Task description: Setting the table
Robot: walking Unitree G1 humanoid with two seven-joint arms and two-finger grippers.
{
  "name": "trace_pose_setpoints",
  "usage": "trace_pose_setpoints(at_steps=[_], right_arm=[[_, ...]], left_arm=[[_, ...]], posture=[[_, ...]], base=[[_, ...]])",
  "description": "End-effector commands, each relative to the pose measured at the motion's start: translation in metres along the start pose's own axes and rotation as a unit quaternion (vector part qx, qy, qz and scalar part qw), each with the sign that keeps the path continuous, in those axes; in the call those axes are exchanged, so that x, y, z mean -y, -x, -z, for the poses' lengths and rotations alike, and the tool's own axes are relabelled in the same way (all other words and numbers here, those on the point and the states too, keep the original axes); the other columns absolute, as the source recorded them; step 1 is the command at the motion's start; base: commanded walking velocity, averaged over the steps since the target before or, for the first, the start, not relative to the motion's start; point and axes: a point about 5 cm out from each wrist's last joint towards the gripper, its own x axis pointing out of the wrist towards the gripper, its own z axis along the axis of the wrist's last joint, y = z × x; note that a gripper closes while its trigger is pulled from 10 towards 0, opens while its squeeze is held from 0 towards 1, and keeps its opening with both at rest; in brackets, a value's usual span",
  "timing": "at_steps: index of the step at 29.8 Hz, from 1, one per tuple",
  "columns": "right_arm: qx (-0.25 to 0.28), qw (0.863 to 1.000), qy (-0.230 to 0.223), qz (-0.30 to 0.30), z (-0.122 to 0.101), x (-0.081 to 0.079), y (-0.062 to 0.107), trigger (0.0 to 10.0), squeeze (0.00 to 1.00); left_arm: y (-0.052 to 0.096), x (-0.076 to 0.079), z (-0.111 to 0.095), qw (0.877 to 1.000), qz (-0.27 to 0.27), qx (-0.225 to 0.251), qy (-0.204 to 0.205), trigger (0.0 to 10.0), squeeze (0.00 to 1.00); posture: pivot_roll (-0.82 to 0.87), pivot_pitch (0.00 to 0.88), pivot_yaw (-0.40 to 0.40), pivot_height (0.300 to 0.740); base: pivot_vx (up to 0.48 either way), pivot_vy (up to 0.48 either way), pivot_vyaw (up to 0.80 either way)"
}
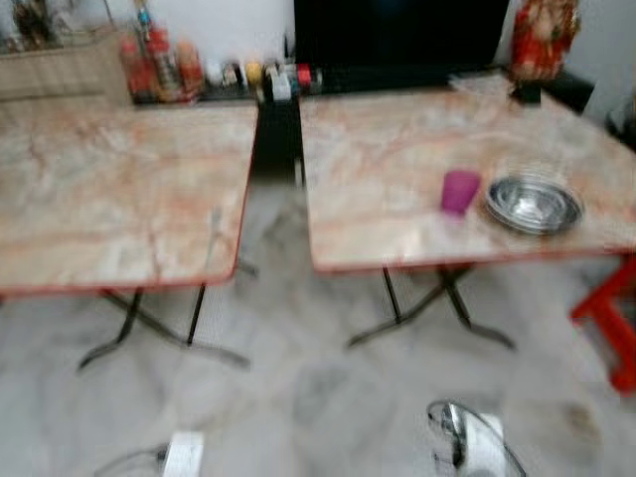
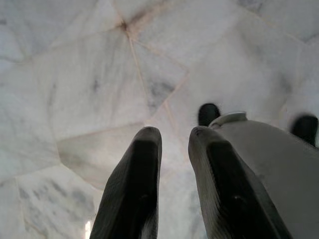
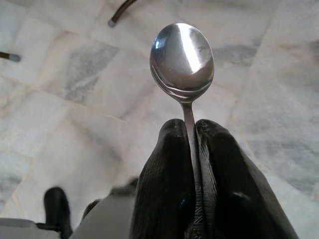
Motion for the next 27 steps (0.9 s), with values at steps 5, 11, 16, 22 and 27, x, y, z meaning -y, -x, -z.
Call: trace_pose_setpoints(at_steps=[5, 11, 16, 22, 27], right_arm=[[0.01, 1.0, 0.003, 0.006, -0.0054, 0.0037, -0.001, 10.0, 0.0], [0.011, 1.0, 0.003, 0.006, -0.0064, 0.0026, -0.0013, 10.0, 0.0], [0.013, 1.0, 0.002, 0.005, -0.0076, 0.0013, -0.0017, 10.0, 0.0], [0.013, 1.0, -0.002, 0.006, -0.0073, 0.0007, -0.0017, 10.0, 0.0], [0.013, 1.0, -0.004, 0.007, -0.0081, 0.0008, -0.0019, 10.0, 0.0]], left_arm=[[-0.0001, 0.0032, -0.0004, 1.0, 0.005, -0.002, -0.008, 10.0, 0.0], [-0.0001, 0.0027, -0.0009, 1.0, 0.005, -0.001, -0.01, 10.0, 0.0], [-0.0004, 0.0027, -0.0035, 1.0, 0.004, 0.002, -0.007, 10.0, 0.0], [-0.0002, 0.0019, -0.0038, 1.0, 0.004, 0.01, 0.017, 10.0, 0.0], [-0.0004, 0.0005, -0.0066, 1.0, 0.005, 0.016, 0.026, 10.0, 0.0]], posture=[[-0.06, 0.0, 0.02, 0.74], [-0.07, 0.0, 0.022, 0.74], [-0.06, 0.0, 0.019, 0.74], [-0.06, 0.0, 0.018, 0.74], [-0.06, 0.0, 0.021, 0.74]], base=[[0.0, -0.382, 0.0], [0.0, -0.379, 0.0], [0.0, -0.379, 0.0], [0.0, -0.122, 0.0], [0.0, 0.0, 0.0]])
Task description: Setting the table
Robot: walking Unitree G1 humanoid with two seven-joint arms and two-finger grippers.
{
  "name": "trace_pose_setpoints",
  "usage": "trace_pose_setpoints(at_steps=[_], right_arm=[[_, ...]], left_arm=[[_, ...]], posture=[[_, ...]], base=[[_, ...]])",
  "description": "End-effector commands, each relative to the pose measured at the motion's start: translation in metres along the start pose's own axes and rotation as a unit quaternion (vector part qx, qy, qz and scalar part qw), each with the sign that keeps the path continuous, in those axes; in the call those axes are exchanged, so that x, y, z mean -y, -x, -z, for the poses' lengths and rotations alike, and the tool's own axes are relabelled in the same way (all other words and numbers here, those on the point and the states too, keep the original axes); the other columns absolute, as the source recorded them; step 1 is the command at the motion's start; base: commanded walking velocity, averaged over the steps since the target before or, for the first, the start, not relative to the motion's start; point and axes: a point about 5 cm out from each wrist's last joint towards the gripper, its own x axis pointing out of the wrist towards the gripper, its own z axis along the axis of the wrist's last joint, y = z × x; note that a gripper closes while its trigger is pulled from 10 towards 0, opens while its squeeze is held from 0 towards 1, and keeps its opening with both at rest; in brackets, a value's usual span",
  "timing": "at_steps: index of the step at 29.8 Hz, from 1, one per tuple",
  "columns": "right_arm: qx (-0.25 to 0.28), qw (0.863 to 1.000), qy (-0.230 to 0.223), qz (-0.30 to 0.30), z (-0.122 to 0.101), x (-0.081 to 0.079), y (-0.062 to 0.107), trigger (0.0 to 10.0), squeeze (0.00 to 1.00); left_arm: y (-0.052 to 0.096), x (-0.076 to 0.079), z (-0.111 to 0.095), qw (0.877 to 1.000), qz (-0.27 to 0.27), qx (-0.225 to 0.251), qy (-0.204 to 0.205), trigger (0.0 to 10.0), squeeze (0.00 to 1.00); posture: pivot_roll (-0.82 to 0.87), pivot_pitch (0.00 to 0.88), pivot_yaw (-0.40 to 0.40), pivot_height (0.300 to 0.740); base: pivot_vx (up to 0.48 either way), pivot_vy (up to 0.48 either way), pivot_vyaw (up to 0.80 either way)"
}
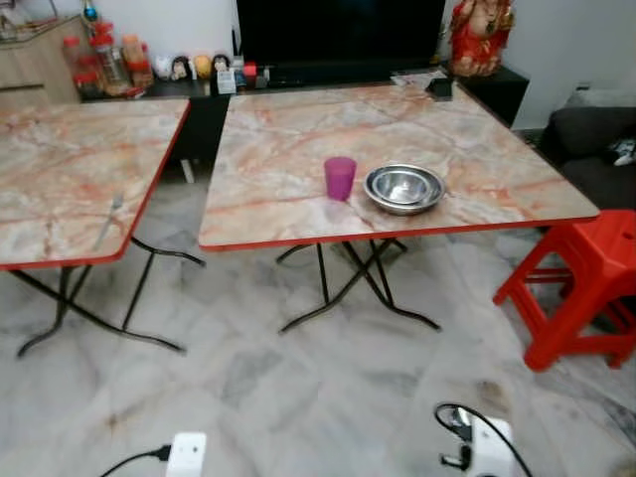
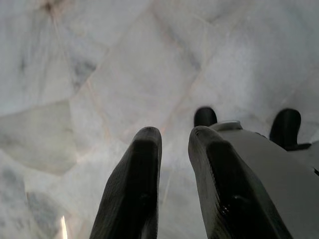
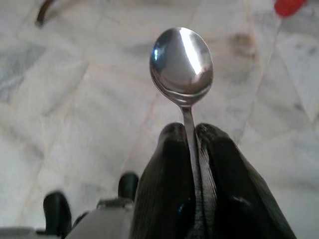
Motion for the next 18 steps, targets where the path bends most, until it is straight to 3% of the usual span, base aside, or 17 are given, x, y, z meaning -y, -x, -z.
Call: trace_pose_setpoints(at_steps=[1, 6, 18], right_arm=[[0.006, 1.0, 0.001, -0.001, -0.0047, -0.0005, -0.0012, 10.0, 0.0], [0.008, 1.0, -0.003, -0.001, -0.0057, -0.0006, -0.0015, 10.0, 0.0], [0.008, 1.0, -0.004, -0.004, -0.0045, -0.0016, -0.0011, 10.0, 0.0]], left_arm=[[-0.0005, -0.0042, -0.0041, 1.0, -0.002, 0.004, -0.003, 10.0, 0.0], [-0.0004, -0.005, -0.0024, 1.0, -0.005, -0.001, -0.008, 10.0, 0.0], [-0.0003, -0.0052, -0.001, 1.0, -0.005, -0.003, -0.007, 10.0, 0.0]], posture=[[-0.06, 0.0, 0.021, 0.74], [-0.06, 0.0, 0.021, 0.74], [-0.06, 0.0, 0.02, 0.74]], base=[[0.0, 0.0, 0.0], [0.163, 0.0, 0.0], [0.372, 0.0, 0.0]])
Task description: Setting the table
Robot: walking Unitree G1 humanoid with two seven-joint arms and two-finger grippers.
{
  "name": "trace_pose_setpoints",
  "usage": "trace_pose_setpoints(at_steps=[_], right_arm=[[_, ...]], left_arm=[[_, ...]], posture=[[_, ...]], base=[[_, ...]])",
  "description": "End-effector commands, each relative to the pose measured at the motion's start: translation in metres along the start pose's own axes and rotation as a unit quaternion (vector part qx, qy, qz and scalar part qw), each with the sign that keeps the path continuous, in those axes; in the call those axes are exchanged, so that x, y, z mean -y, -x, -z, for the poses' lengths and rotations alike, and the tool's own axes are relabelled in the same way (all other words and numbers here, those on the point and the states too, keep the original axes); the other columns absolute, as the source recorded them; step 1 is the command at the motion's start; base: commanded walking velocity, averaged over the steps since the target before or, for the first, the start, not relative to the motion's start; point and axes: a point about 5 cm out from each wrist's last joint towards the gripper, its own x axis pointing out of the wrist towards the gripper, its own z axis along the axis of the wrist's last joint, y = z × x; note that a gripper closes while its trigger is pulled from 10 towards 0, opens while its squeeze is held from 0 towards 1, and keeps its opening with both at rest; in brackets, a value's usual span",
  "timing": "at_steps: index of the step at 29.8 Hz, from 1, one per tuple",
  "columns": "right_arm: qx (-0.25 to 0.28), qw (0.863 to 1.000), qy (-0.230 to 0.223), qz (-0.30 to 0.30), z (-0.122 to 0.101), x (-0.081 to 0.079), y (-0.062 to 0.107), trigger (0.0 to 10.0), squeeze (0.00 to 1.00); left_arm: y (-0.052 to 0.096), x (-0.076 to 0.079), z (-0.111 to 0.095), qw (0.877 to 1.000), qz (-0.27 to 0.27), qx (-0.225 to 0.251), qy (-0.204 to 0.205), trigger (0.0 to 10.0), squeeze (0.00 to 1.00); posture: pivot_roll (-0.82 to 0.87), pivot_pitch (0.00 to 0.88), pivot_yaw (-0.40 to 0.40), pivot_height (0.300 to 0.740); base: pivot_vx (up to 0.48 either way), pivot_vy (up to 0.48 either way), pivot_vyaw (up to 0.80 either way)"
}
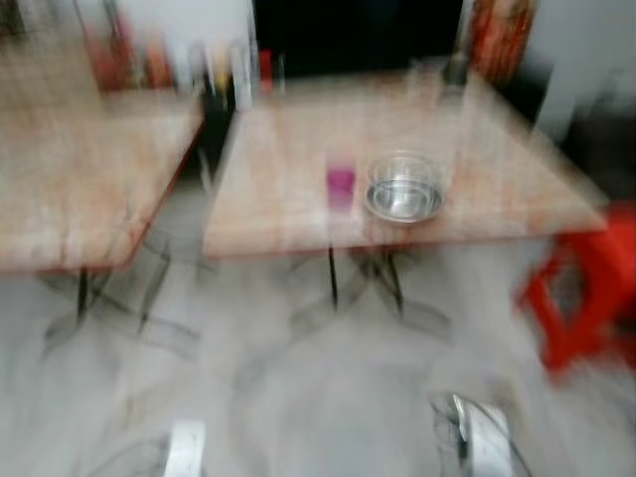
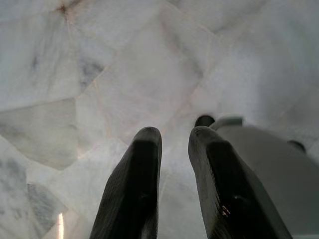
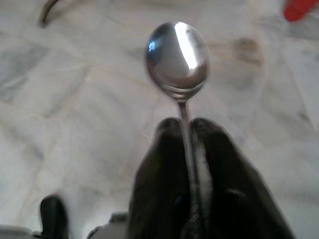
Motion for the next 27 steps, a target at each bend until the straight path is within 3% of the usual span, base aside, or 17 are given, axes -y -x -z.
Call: trace_pose_setpoints(at_steps=[1, 20, 27], right_arm=[[0.01, 1.0, -0.004, -0.014, -0.006, -0.0105, -0.0017, 10.0, 0.0], [0.005, 1.0, 0.005, -0.014, -0.0041, -0.0111, -0.0014, 10.0, 0.0], [0.003, 1.0, 0.004, -0.012, -0.0027, -0.0098, -0.001, 10.0, 0.0]], left_arm=[[-0.0002, -0.0103, -0.0011, 1.0, -0.012, -0.002, -0.005, 10.0, 0.0], [-0.0003, -0.0083, -0.0025, 1.0, -0.009, 0.001, -0.006, 10.0, 0.0], [-0.0004, -0.0071, -0.0045, 1.0, -0.003, 0.009, -0.003, 10.0, 0.0]], posture=[[-0.06, 0.0, 0.019, 0.74], [-0.06, 0.0, 0.017, 0.74], [-0.06, 0.0, 0.018, 0.74]], base=[[0.39, 0.0, 0.0], [0.395, 0.0, 0.0], [0.072, 0.0, 0.0]])
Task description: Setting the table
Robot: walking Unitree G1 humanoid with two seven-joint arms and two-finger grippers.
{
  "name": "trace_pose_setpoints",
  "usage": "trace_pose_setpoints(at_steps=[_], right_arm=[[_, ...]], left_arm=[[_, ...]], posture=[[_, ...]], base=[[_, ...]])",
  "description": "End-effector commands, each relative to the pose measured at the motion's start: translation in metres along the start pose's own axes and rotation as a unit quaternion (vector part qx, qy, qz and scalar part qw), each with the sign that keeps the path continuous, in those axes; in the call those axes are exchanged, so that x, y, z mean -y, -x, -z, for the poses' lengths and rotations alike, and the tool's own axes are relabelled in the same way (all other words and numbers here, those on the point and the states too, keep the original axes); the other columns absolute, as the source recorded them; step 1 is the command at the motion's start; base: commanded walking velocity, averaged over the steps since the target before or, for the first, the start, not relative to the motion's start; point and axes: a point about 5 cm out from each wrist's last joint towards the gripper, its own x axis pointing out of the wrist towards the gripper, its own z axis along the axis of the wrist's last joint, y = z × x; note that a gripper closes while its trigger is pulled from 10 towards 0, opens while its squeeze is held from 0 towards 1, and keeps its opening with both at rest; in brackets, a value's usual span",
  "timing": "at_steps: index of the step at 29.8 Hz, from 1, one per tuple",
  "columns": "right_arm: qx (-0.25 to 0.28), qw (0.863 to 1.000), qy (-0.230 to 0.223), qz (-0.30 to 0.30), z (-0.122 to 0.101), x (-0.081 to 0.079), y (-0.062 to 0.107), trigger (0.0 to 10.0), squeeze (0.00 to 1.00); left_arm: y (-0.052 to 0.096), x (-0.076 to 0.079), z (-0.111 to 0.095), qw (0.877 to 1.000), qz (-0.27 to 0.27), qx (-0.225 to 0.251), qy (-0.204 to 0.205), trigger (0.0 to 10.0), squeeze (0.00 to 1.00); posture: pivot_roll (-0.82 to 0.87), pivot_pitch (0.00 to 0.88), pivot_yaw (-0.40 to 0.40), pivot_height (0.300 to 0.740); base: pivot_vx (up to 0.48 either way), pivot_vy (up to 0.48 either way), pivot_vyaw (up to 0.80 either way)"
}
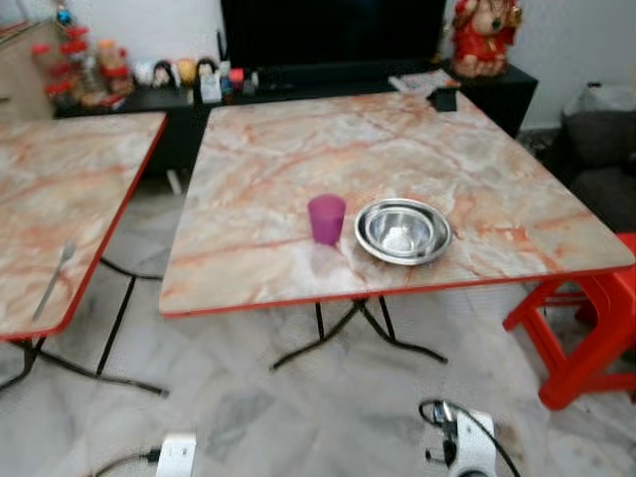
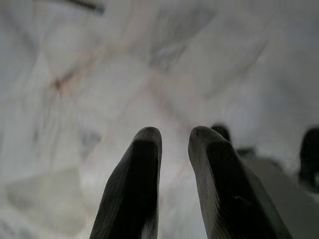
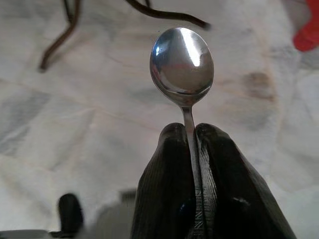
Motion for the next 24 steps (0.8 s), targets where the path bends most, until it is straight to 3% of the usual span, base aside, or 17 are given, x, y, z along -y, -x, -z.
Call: trace_pose_setpoints(at_steps=[1, 14, 18, 24], right_arm=[[0.001, 1.0, -0.001, 0.006, -0.0015, 0.004, -0.0003, 10.0, 0.0], [-0.003, 1.0, 0.029, 0.006, -0.0015, 0.0038, -0.0006, 10.0, 0.0], [0.001, 1.0, 0.002, 0.003, -0.0024, 0.0023, -0.0007, 10.0, 0.0], [0.001, 1.0, 0.007, 0.003, -0.0031, 0.0023, -0.001, 10.0, 0.0]], left_arm=[[0.0013, 0.0057, 0.0087, 1.0, 0.011, -0.012, 0.002, 10.0, 0.0], [0.001, 0.0055, 0.0082, 1.0, 0.01, -0.015, -0.01, 10.0, 0.0], [0.001, 0.0053, 0.0078, 1.0, 0.009, -0.015, -0.012, 10.0, 0.0], [0.001, 0.0053, 0.008, 1.0, 0.009, -0.016, -0.013, 10.0, 0.0]], posture=[[-0.06, 0.0, 0.018, 0.74], [-0.07, 0.0, 0.025, 0.74], [-0.07, 0.0, 0.024, 0.74], [-0.07, 0.0, 0.024, 0.74]], base=[[0.0, 0.0, 0.0], [0.0, 0.0, 0.0], [0.0, 0.0, 0.0], [0.0, 0.0, 0.0]])
